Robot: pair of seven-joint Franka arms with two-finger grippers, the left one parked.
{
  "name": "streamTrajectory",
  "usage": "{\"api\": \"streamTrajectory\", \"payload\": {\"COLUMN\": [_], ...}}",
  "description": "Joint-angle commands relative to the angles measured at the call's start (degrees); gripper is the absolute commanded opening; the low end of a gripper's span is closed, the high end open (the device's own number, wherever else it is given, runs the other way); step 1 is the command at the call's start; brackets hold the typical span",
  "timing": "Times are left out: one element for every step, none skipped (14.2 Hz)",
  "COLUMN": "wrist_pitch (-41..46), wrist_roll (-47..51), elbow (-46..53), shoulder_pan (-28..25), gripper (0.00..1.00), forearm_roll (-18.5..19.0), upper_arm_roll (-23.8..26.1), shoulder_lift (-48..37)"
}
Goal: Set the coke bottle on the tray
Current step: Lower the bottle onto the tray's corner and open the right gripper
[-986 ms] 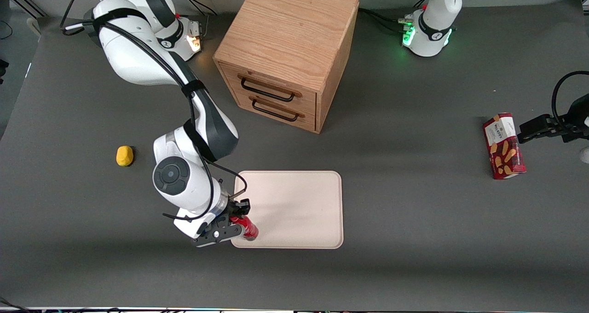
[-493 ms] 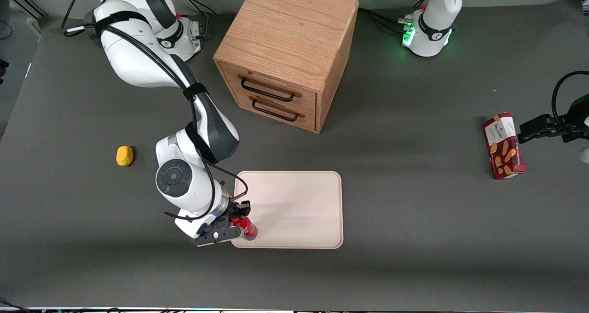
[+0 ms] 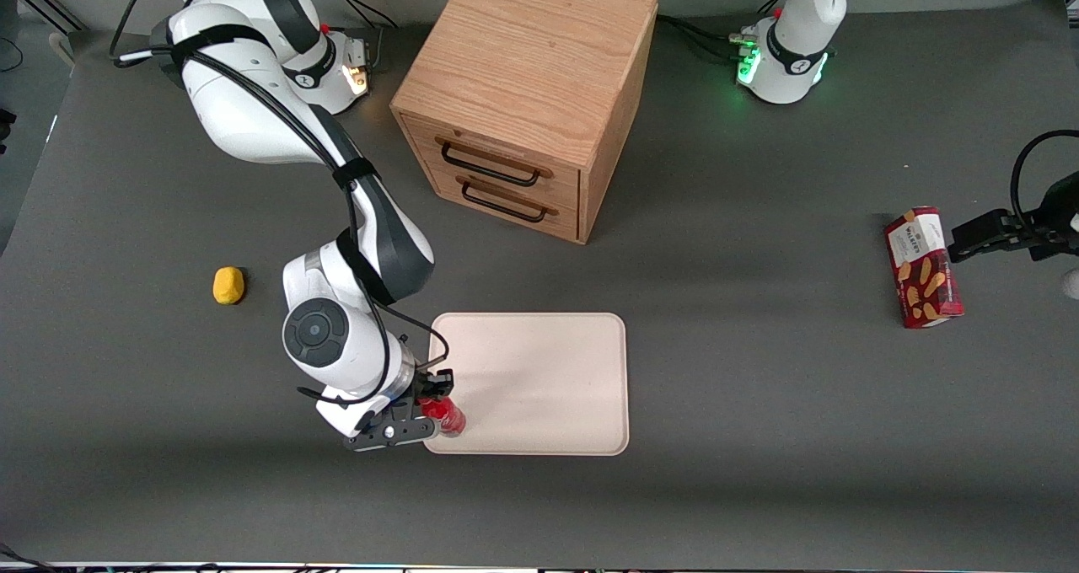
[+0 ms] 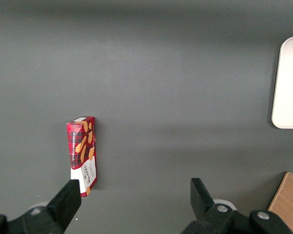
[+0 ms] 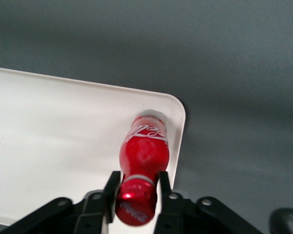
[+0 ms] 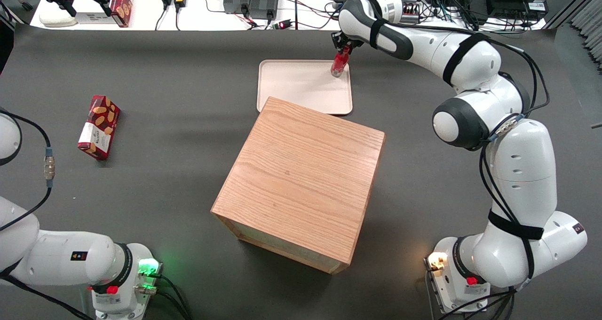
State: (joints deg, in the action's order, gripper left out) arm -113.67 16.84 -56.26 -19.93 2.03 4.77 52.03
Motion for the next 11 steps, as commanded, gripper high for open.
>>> {"api": "streamTrajectory", "payload": {"wrist_pitch": [-1.5, -2.4, -2.8, -3.5, -4.4, -4.6, -4.6, -4.6, -4.4, -3.9, -3.9], "wrist_roll": [4.4, 4.9, 5.0, 4.9, 4.9, 4.9, 4.9, 5.0, 5.0, 5.2, 5.4], "elbow": [-2.2, -2.4, -3.0, -3.2, -3.4, -3.7, -3.7, -3.8, -4.0, -5.4, -8.6], "shoulder_pan": [-0.5, -0.5, -0.5, -0.5, -0.5, -0.5, -0.4, -0.2, 0.0, 0.2, 0.9], "gripper": [1.00, 1.00, 1.00, 1.00, 1.00, 1.00, 1.00, 1.00, 1.00, 1.00, 1.00], "forearm_roll": [1.7, 2.1, 2.1, 2.2, 2.2, 2.2, 2.2, 2.2, 2.1, 1.9, 1.9], "upper_arm_roll": [-0.2, -0.1, -0.1, -0.1, -0.1, -0.1, -0.1, -0.1, -0.1, -0.2, -0.2], "shoulder_lift": [-1.8, -1.8, -1.8, -1.8, -1.8, -1.8, -1.9, -2.1, -2.9, -4.8, -7.9]}}
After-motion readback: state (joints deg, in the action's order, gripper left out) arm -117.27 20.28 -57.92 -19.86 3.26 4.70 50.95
